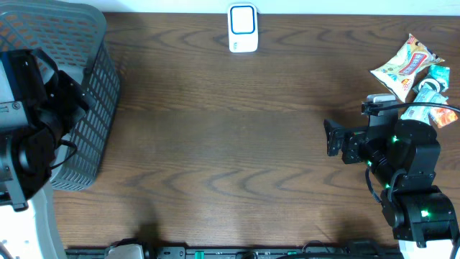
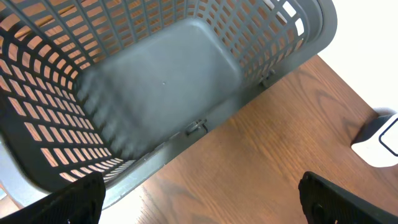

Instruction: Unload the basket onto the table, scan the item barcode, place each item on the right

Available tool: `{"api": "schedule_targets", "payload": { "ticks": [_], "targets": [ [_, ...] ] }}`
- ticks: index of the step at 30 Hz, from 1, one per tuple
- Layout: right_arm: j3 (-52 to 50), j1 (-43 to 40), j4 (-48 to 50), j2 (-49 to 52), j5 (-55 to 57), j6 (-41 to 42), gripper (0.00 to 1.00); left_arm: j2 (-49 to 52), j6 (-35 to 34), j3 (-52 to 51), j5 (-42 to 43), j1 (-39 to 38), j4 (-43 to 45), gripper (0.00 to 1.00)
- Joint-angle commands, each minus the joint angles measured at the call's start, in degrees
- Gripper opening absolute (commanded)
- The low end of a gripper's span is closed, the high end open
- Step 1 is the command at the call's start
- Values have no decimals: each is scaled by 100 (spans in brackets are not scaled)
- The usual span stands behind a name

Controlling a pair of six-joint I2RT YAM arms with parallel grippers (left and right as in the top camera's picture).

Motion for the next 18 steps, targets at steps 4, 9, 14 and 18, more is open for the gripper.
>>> {"api": "schedule_targets", "payload": {
  "ticks": [4, 9, 14, 18],
  "targets": [
    [-35, 28, -133, -15, -55, 83, 99, 4, -50, 42, -15, 28, -13, 98],
    [-223, 35, -127, -98, -229, 79, 99, 4, -50, 42, -15, 28, -15, 98],
    [-820, 33, 367, -577, -297, 39, 99, 4, -50, 42, -15, 28, -15, 98],
    [-1099, 33, 680, -855, -334, 44, 99, 4, -50, 42, -15, 28, -13, 98]
  ]
}}
